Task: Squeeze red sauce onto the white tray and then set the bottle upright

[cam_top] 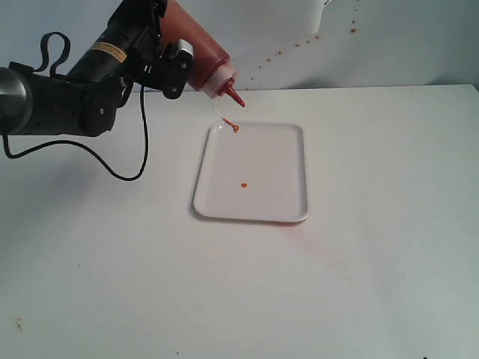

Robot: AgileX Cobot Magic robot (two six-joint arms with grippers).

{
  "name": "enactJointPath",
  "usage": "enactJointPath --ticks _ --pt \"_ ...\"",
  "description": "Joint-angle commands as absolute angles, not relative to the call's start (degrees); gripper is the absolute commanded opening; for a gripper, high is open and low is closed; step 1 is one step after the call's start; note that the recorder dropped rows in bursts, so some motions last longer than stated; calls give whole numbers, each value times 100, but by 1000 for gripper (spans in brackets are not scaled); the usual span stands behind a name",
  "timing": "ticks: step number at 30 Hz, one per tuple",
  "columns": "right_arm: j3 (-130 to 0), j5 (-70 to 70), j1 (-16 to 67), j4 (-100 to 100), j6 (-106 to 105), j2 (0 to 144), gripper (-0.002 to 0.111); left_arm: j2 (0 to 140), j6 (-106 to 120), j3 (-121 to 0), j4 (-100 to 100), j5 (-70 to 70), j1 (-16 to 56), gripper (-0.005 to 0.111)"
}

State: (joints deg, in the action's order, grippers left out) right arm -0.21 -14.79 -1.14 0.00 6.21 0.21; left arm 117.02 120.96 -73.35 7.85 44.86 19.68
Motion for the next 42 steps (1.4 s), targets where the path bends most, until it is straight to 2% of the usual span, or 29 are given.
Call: enactJointPath --ticks 1,9,11,12,15,18,23,25,29,33,37,42 --pt "0 -1747 -106 -46 928 0 0 11610 11998 -7426 840 4772 1996 0" --pt "0 -1930 -106 -280 1233 0 0 11610 11998 -7426 840 4772 1996 0" --pt "0 -2440 -106 -1402 2301 0 0 11610 11998 -7426 840 4772 1996 0" --pt "-160 -2870 -106 -2684 3050 0 0 11610 11998 -7426 840 4772 1996 0" --pt "-723 -3145 -106 -4020 4351 384 0 11610 11998 -7426 840 4772 1996 0" --pt "-1575 -3237 -106 -5005 5565 1832 0 11610 11998 -7426 840 4772 1996 0" --pt "-2820 -4451 -106 -6290 6515 4626 0 11610 11998 -7426 840 4772 1996 0" --pt "-3494 -4381 -106 -6839 7155 5616 0 11610 11998 -7426 840 4772 1996 0" --pt "-4309 -4750 -106 -7499 7401 6875 0 11610 11998 -7426 840 4772 1996 0" --pt "-5458 -5769 -106 -7765 7401 8216 0 11610 11998 -7426 840 4772 1996 0" --pt "-6314 -5815 -106 -7849 7401 9394 0 11610 11998 -7426 840 4772 1996 0" --pt "-6787 -5535 -106 -7812 7376 10338 0 11610 11998 -7426 840 4772 1996 0"
